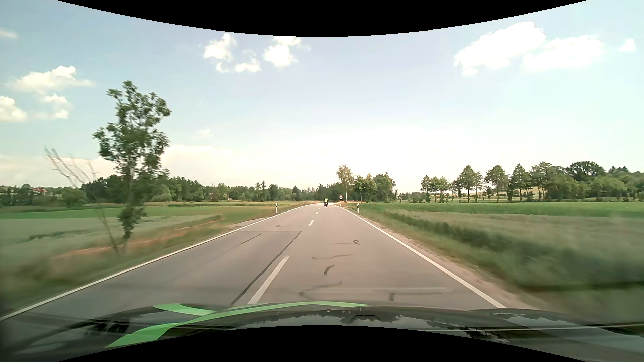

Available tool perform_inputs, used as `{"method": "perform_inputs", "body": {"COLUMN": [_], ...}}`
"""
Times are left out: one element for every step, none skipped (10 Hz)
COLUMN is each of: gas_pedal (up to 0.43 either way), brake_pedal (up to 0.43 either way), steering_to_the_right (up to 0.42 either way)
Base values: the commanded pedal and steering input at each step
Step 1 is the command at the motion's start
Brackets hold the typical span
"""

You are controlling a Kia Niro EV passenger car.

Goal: Follow the waypoints while adhering to traffic rules and regulations

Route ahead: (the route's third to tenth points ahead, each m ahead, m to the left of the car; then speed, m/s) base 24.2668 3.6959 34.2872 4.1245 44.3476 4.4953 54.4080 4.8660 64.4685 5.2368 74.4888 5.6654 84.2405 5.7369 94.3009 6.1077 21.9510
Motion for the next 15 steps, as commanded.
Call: {"method": "perform_inputs", "body": {"gas_pedal": [0.220, 0.240, 0.268, 0.299, 0.311, 0.319, 0.331, 0.331, 0.331, 0.331, 0.331, 0.331, 0.339, 0.339, 0.339], "brake_pedal": [0.000, 0.000, 0.000, 0.000, 0.000, 0.000, 0.000, 0.000, 0.000, 0.000, 0.000, 0.000, 0.000, 0.000, 0.000], "steering_to_the_right": [-0.015, -0.014, -0.012, -0.011, -0.011, -0.011, -0.010, -0.008, -0.006, -0.005, -0.005, -0.005, -0.005, -0.005, -0.005]}}
